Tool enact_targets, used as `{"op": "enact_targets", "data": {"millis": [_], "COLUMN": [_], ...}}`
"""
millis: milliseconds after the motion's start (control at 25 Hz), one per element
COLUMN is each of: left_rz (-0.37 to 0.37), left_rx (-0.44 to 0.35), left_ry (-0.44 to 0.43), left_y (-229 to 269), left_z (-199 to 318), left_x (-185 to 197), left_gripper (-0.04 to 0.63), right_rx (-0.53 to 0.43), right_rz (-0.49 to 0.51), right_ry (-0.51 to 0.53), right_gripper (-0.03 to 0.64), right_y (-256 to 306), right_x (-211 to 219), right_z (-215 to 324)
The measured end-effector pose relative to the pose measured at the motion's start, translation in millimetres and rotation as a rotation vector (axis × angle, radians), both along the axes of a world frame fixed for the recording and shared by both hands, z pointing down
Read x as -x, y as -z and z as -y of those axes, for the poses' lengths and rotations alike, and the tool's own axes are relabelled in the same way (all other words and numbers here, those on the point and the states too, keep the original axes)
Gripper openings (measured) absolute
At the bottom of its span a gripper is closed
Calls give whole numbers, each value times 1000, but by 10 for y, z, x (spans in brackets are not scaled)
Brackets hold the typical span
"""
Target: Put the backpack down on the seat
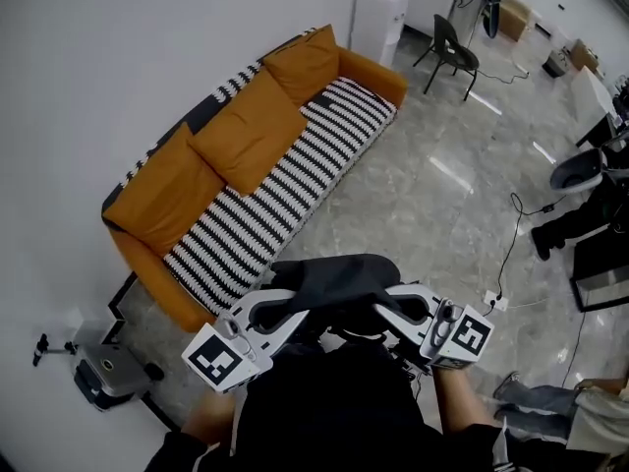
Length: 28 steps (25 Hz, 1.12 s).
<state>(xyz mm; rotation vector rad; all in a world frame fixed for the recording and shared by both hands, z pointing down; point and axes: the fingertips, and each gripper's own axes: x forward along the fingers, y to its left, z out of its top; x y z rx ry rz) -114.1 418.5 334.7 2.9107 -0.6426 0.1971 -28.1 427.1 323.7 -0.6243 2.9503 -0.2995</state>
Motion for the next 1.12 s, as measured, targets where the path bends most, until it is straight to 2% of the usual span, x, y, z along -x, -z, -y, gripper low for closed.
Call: {"op": "enact_targets", "data": {"millis": [240, 520, 840, 1120], "left_rz": [-4, 23, 58, 66], "left_rx": [15, 17, 30, 22], "left_ry": [2, 24, 82, 145], "left_y": [-38, -50, -115, -57], "left_z": [159, 449, 942, 1407], "left_x": [-64, -185, -509, -772], "left_gripper": [29, 29, 29, 29], "right_rx": [0, -14, 9, -37], "right_rz": [-10, 26, 22, 6], "right_ry": [-11, 8, 80, 163], "right_gripper": [37, 37, 37, 37], "right_y": [-17, 7, -158, -72], "right_x": [-73, -204, -553, -794], "right_z": [177, 521, 1040, 1604]}}
